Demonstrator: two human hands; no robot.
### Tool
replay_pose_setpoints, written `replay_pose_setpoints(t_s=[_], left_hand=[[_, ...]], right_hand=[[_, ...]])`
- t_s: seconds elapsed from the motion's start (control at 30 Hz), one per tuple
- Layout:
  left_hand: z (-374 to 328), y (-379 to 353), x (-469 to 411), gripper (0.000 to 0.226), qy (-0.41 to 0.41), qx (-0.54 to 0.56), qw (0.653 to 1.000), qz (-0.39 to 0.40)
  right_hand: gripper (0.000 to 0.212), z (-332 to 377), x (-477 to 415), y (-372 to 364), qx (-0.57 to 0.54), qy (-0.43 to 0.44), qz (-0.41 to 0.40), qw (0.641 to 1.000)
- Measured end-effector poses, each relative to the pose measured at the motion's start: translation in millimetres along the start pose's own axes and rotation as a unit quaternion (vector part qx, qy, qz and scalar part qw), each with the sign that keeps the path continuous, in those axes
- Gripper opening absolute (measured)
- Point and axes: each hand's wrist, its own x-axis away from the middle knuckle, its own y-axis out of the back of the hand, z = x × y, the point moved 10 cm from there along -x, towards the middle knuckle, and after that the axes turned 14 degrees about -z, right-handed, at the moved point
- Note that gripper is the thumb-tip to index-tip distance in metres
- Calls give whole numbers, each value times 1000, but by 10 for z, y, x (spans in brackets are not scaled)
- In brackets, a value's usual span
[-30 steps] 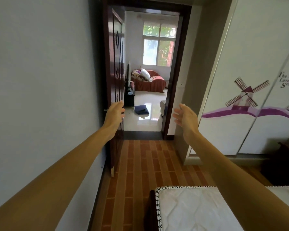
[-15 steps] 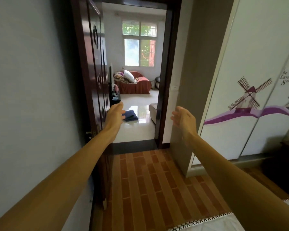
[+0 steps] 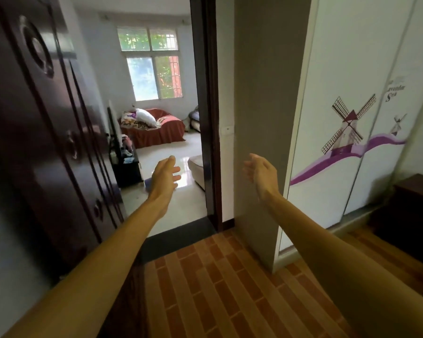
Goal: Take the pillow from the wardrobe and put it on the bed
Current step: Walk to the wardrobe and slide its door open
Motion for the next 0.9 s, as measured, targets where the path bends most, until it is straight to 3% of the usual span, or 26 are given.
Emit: replay_pose_setpoints(t_s=[0.43, 0.67, 0.8, 0.9], left_hand=[[242, -2508, -1277, 45, -20, 1, 985, 171], [366, -4030, -1574, 45, -35, 25, 953, 299], [294, -4892, -1600, 44, -48, 29, 932, 358], [216, -5560, -1461, 44, -52, 43, 914, 400]], right_hand=[[20, -236, -2080, 360, 29, 17, -162, 986], [36, -195, -2969, 947, 54, 36, -262, 963], [25, -35, -3357, 1375, 65, 46, -324, 943], [30, 78, -3583, 1723, 79, 63, -357, 929]])
